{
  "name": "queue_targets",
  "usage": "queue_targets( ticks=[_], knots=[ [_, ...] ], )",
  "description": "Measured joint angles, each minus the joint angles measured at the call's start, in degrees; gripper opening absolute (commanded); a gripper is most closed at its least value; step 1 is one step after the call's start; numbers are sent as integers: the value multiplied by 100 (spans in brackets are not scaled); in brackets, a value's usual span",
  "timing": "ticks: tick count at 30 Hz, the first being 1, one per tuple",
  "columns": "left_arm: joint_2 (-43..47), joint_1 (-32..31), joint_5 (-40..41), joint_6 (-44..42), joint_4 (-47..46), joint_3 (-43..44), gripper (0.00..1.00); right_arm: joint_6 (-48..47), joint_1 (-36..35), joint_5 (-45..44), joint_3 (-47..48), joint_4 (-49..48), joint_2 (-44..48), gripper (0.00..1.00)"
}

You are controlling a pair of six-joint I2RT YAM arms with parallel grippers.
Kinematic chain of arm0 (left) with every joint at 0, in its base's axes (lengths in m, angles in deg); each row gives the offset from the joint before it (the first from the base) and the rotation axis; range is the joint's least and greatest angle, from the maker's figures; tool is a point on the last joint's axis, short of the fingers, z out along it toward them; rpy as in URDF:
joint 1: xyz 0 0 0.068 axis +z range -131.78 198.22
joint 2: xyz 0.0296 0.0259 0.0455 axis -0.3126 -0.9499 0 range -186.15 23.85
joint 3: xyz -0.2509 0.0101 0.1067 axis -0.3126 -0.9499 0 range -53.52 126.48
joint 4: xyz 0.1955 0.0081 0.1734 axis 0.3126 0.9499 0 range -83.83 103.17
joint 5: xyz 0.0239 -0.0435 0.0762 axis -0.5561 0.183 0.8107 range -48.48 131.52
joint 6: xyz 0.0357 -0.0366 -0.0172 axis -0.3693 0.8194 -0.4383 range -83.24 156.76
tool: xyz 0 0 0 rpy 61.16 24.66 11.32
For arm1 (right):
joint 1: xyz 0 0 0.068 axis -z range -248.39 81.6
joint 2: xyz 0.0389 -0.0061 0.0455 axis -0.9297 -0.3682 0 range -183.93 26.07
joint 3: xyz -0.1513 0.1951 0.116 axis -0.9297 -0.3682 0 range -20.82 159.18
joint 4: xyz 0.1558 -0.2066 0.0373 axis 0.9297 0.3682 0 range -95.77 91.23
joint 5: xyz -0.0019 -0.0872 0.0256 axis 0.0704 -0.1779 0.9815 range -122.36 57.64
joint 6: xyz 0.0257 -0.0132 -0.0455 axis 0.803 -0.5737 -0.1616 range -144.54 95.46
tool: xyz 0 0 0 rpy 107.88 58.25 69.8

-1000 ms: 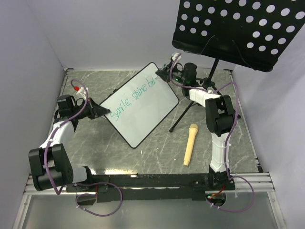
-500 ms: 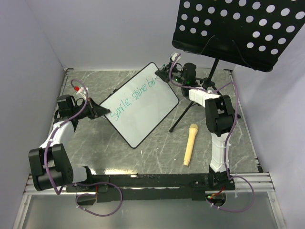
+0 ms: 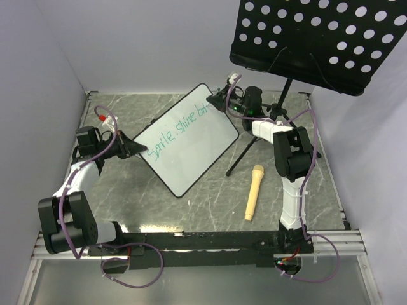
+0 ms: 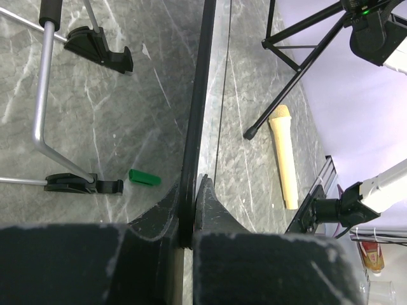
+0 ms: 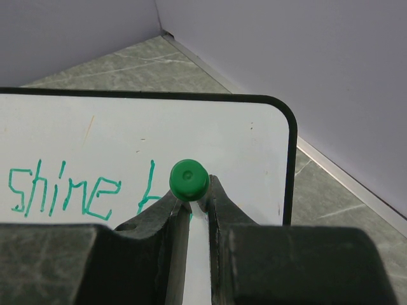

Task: Write a sentence on the whiteboard
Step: Pick up the sentence from the whiteboard.

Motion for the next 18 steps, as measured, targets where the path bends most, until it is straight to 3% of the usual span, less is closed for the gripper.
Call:
queue_targets(
  ticks=[18],
  knots=[
    [-22, 7, 17, 7, 9, 0, 1, -61, 2, -50, -297, -251, 70, 0]
  ],
)
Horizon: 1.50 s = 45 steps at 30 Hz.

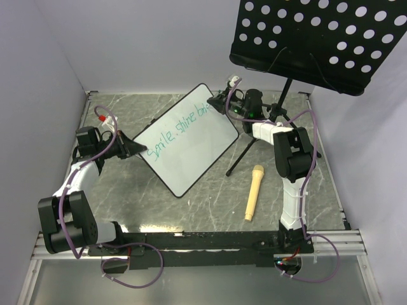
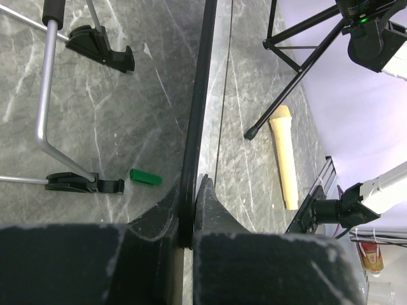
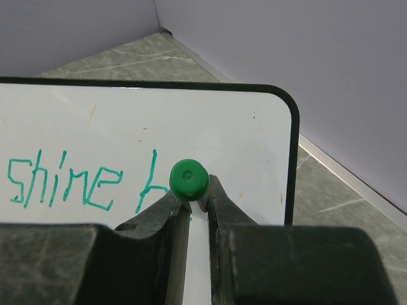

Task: Write a sentence on the whiteboard
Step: Pick up the sentence from the whiteboard.

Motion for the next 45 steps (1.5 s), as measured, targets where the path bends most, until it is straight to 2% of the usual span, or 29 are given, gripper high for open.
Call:
queue_targets(
  ticks=[32, 45],
  knots=[
    [-2, -2, -28, 9, -26, 0, 1, 2, 7, -269, 214, 264, 7, 0],
    [-9, 0, 9, 20, -9, 0, 1, -22, 17, -269, -94, -26, 33, 0]
  ],
)
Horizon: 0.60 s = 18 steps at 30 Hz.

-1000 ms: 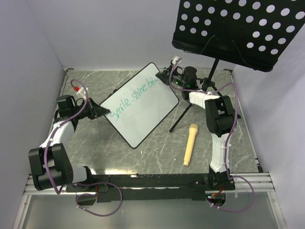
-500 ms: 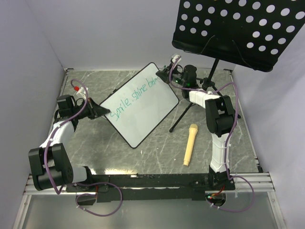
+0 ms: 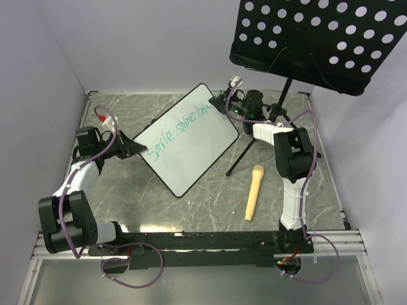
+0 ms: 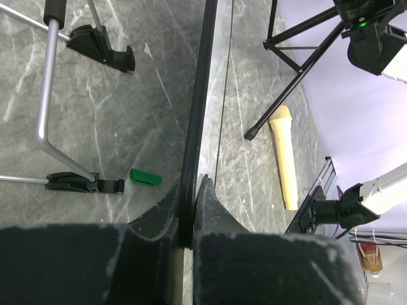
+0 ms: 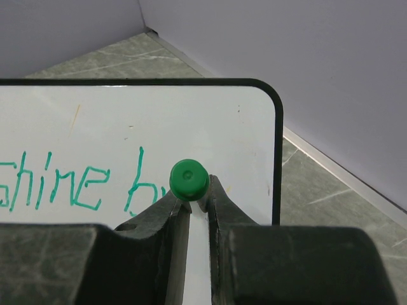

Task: Write a sentence on the whiteboard
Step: Pick up the sentence from the whiteboard.

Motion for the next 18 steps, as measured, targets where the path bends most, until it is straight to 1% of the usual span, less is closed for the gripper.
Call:
queue_targets(
  ticks=[12, 18],
  knots=[
    [-2, 11, 0, 2, 0, 0, 1, 26, 0, 26, -568, -175, 254, 0],
    [-2, 11, 0, 2, 0, 0, 1, 46, -7, 33, -581, -179, 262, 0]
  ],
)
